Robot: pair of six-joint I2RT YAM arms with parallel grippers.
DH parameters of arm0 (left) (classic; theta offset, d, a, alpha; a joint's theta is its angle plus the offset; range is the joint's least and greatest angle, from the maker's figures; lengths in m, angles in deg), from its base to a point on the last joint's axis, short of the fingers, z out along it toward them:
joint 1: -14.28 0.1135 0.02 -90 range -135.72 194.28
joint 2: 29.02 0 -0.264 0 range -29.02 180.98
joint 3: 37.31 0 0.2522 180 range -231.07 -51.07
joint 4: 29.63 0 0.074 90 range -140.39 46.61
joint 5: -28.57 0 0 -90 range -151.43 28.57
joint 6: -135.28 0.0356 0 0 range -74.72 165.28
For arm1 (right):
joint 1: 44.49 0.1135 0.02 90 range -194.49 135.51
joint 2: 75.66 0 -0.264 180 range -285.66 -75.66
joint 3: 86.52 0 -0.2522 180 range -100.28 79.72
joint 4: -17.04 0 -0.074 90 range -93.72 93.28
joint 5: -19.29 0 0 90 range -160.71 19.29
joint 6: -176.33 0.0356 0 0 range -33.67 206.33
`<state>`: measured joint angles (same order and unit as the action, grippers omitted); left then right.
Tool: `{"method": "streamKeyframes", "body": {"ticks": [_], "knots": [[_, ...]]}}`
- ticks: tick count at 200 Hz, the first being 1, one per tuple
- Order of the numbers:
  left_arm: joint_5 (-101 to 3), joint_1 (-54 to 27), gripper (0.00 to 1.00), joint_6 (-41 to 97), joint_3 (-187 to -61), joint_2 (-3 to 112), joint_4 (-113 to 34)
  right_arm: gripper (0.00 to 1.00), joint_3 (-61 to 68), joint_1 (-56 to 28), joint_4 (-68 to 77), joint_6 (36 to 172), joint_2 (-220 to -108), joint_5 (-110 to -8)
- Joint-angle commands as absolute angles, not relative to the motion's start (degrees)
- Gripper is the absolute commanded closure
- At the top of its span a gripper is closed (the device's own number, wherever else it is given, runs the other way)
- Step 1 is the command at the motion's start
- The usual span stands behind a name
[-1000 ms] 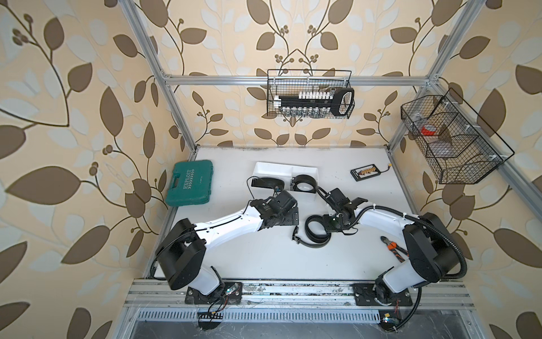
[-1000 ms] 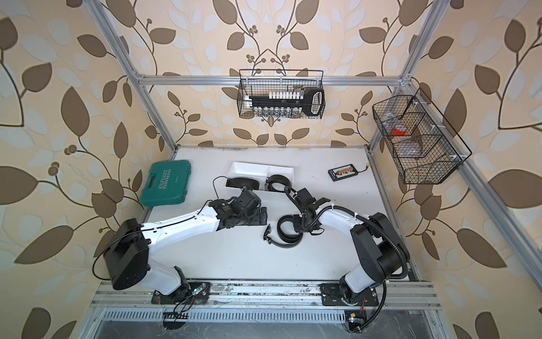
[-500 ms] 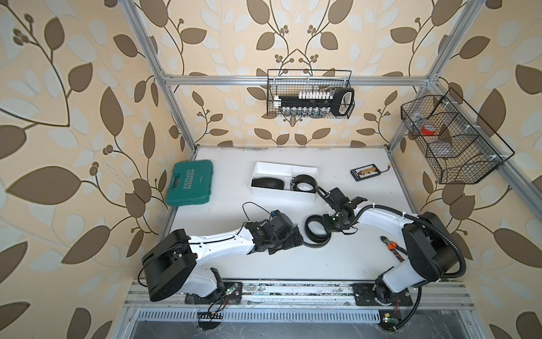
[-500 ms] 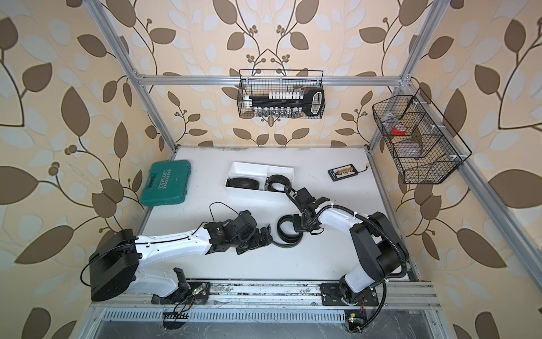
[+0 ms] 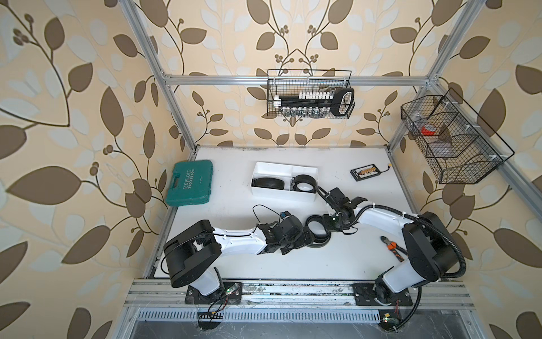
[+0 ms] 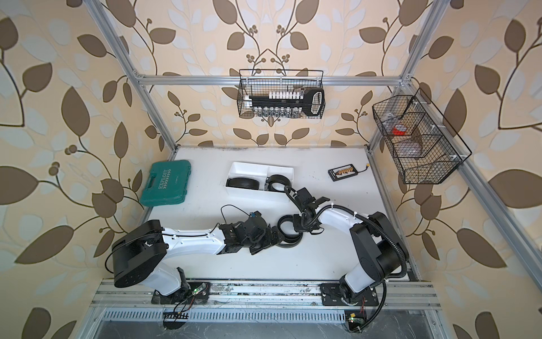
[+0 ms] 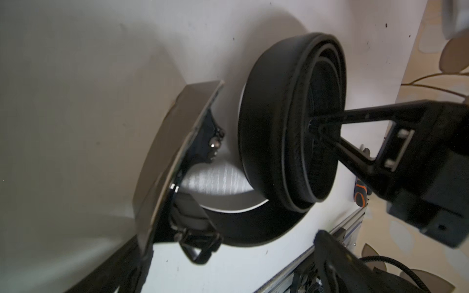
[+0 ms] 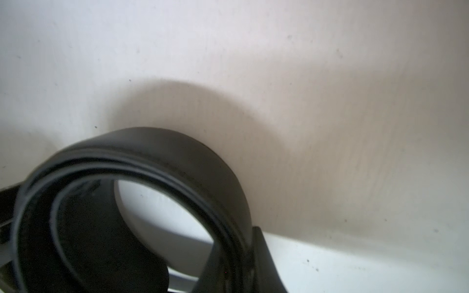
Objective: Place the belts into the storage roll
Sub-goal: Roll the belt at the center of the board.
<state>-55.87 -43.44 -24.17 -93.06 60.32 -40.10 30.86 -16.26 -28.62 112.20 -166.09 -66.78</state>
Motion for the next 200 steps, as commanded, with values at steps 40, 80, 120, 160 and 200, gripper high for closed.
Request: {"method": "streamKeyframes", "body": {"ticks": [40, 80, 120, 160, 200], "knots": [[-56.7, -41.6, 0.01, -24.1, -98.1, 66.0, -38.1, 1.0, 34.2, -15.8, -26.6, 111.2, -167.4, -65.0], [-57.8, -40.7, 0.01, -21.8, -102.0, 68.9, -41.8, 1.0, 34.6, -14.9, -27.9, 110.8, -166.8, -67.8], [-59.1, -40.2, 0.08, -18.3, -105.8, 71.8, -47.9, 1.0, 34.5, -14.5, -29.7, 110.6, -165.8, -71.3], [-58.4, -40.2, 0.13, -16.0, -106.9, 74.3, -50.5, 1.0, 33.4, -13.9, -32.0, 110.8, -165.6, -75.4], [-58.1, -40.7, 0.21, -14.3, -106.2, 75.9, -51.3, 1.0, 31.7, -12.4, -34.1, 111.7, -165.6, -79.2]]}}
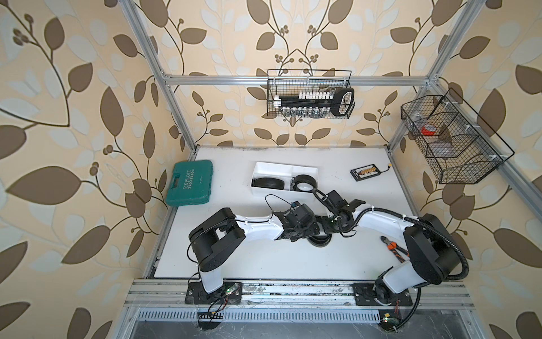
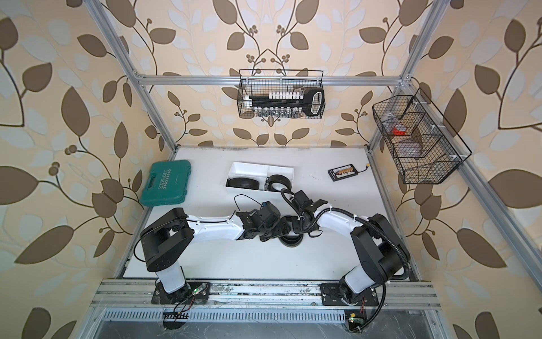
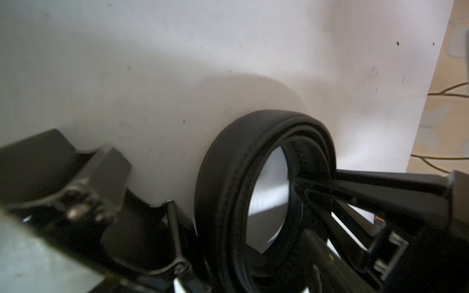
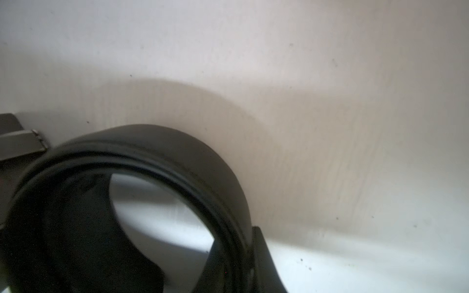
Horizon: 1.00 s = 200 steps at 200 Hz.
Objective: Place the belts into the storage roll
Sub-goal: Roll the belt at the center of the board.
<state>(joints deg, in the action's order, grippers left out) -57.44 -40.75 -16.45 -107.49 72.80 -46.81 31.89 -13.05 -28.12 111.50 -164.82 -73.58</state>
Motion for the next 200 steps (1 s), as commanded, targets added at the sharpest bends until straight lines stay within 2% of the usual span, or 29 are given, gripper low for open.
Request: {"method": "streamKeyframes", "body": {"ticks": [1, 65, 73, 87, 110, 140, 165, 200], "knots": [[-58.1, -40.7, 0.21, -14.3, -106.2, 75.9, -51.3, 1.0, 31.7, -12.4, -34.2, 111.7, -165.7, -79.3], [-57.0, -41.3, 0.31, -13.7, -103.0, 78.1, -50.9, 1.0, 31.6, -12.3, -34.1, 111.7, -165.1, -79.8], [-56.6, -41.3, 0.35, -13.5, -103.1, 78.6, -50.7, 1.0, 31.6, -12.3, -34.2, 111.5, -165.0, -79.7], [-56.0, -41.4, 0.49, -13.0, -103.5, 79.3, -50.9, 1.0, 31.3, -12.4, -34.2, 111.4, -164.9, -79.5], [-55.3, -41.4, 0.58, -11.9, -104.6, 80.1, -51.8, 1.0, 31.3, -12.1, -33.9, 110.9, -164.9, -78.7], [-54.5, -41.5, 0.63, -10.4, -105.7, 80.4, -53.7, 1.0, 31.4, -11.9, -33.5, 110.4, -165.0, -77.8], [-53.8, -41.4, 0.71, -8.6, -107.1, 79.6, -57.4, 1.0, 30.8, -11.9, -33.6, 109.6, -163.9, -76.1], [-54.8, -41.3, 0.87, -5.6, -108.1, 75.7, -63.5, 1.0, 27.5, -11.9, -35.7, 108.0, -161.7, -69.4]]}}
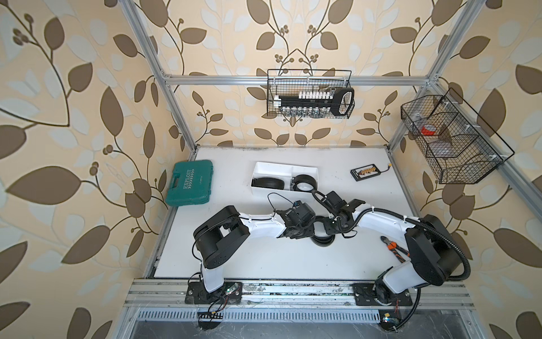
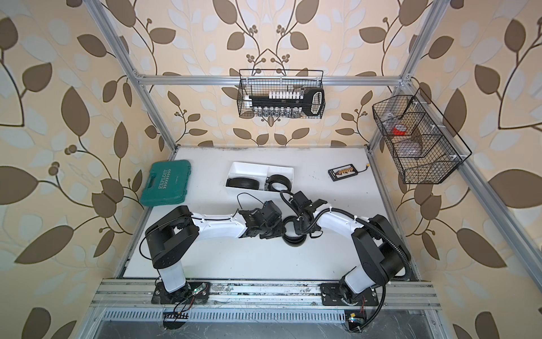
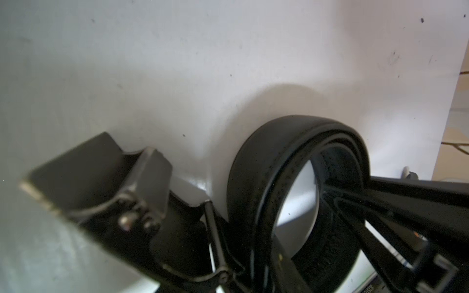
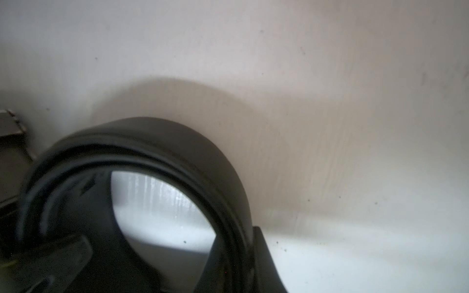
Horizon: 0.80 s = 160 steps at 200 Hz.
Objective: Place the belts into the storage roll
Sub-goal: Roll the belt at the center of the board, then pick up the belt from the center of the board.
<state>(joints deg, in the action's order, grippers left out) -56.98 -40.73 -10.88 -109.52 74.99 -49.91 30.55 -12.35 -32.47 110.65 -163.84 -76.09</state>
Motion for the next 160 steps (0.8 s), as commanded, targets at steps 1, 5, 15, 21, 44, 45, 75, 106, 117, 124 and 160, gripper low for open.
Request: {"method": "streamKeyframes", "body": {"ticks": [1, 5, 15, 21, 44, 45, 75, 106, 117, 124, 160], "knots": [[-54.7, -41.2, 0.88, -5.5, -108.3, 75.7, -63.7, 1.0, 27.5, -11.9, -35.7, 108.0, -161.5, -69.1], [-54.5, -41.2, 0.9, -4.9, -108.7, 75.3, -64.6, 1.0, 27.2, -12.1, -35.7, 107.8, -161.1, -67.7], [-53.9, -41.1, 1.0, -4.1, -109.6, 74.5, -67.2, 0.97, 26.6, -12.4, -35.6, 107.5, -160.1, -64.7], [-53.5, -41.1, 1.0, -2.8, -110.0, 73.8, -68.2, 0.96, 26.2, -12.6, -35.6, 107.4, -159.3, -62.9], [-53.1, -40.8, 1.0, 0.5, -111.0, 70.0, -73.4, 0.79, 24.5, -14.5, -35.6, 106.8, -156.9, -55.5], [-53.2, -40.8, 1.0, 0.6, -111.1, 69.9, -73.6, 0.78, 24.4, -14.6, -35.6, 106.8, -156.8, -55.3], [-52.1, -39.6, 1.0, 4.8, -114.0, 66.6, -81.4, 0.39, 23.1, -17.1, -35.4, 106.7, -154.7, -49.6], [-48.4, -34.9, 1.0, 10.0, -116.3, 63.7, -88.3, 0.08, 21.3, -18.6, -34.8, 104.7, -145.1, -50.7], [-48.5, -33.5, 1.0, 11.9, -117.9, 62.8, -91.3, 0.05, 20.0, -18.6, -37.3, 102.6, -143.5, -51.9], [-48.9, -33.0, 1.0, 12.9, -119.0, 62.6, -93.1, 0.04, 19.3, -18.6, -39.2, 101.3, -143.0, -52.5], [-47.5, -32.7, 1.0, 12.7, -117.3, 62.5, -91.2, 0.01, 23.7, -12.8, -40.3, 100.4, -136.5, -61.2]]}}
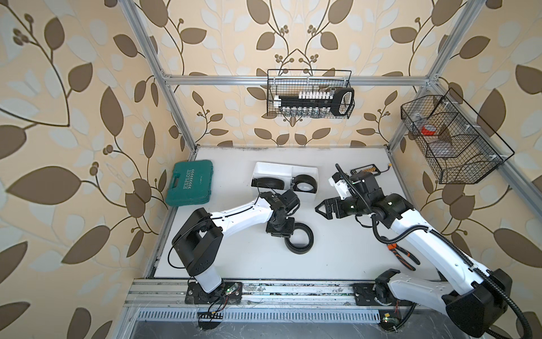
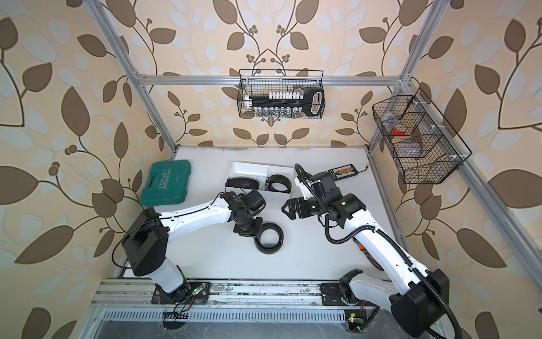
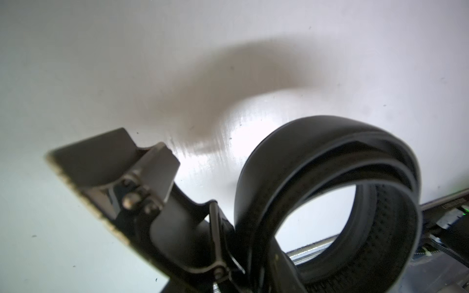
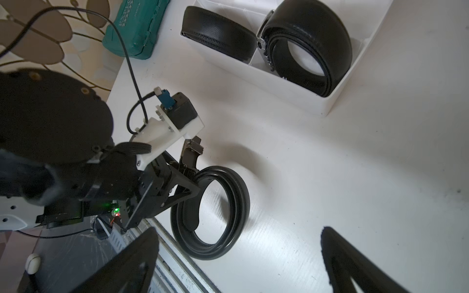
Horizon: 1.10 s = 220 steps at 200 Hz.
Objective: Place the belts into the storage roll
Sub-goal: Pick up the belt from the center of the board.
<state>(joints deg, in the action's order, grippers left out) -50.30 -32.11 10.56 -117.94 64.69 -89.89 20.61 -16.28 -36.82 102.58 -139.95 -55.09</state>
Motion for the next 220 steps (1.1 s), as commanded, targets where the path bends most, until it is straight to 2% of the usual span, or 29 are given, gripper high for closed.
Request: {"method": "streamKeyframes", "body": {"ticks": [1, 24, 54, 80, 105, 136, 155, 207, 220], "knots": [[-47.4, -32.7, 1.0, 12.6, -117.1, 62.5, -91.0, 0.01, 23.8, -12.7, -40.3, 100.4, -136.3, -61.3], [-46.1, -32.7, 1.0, 11.2, -114.5, 62.9, -87.4, 0.01, 26.2, -5.3, -39.7, 100.9, -132.9, -67.0], [-46.6, -32.3, 1.0, 14.5, -119.8, 64.0, -93.6, 0.01, 25.2, 12.5, -40.4, 95.7, -134.5, -78.9], [-44.5, -30.1, 1.0, 18.1, -124.2, 65.3, -100.1, 0.01, 24.5, 29.7, -41.1, 91.0, -139.6, -96.5], [-41.3, -27.3, 1.0, 20.4, -126.3, 66.8, -103.9, 0.01, 24.1, 40.5, -38.8, 87.2, -144.8, -110.6], [-38.5, -24.8, 1.0, 21.9, -128.9, 67.6, -106.8, 0.01, 21.7, 44.0, -39.7, 85.0, -153.4, -123.2], [-37.2, -24.5, 1.0, 22.5, -130.2, 67.7, -108.2, 0.01, 21.6, 44.3, -37.3, 81.2, -156.4, -127.6], [-34.1, -24.3, 1.0, 23.2, -129.6, 67.4, -109.0, 0.02, 21.9, 44.5, -31.3, 72.6, -160.0, -132.7], [-33.5, -24.3, 1.0, 23.3, -129.0, 67.3, -108.6, 0.05, 22.1, 44.5, -30.2, 71.3, -160.3, -132.3]]}}
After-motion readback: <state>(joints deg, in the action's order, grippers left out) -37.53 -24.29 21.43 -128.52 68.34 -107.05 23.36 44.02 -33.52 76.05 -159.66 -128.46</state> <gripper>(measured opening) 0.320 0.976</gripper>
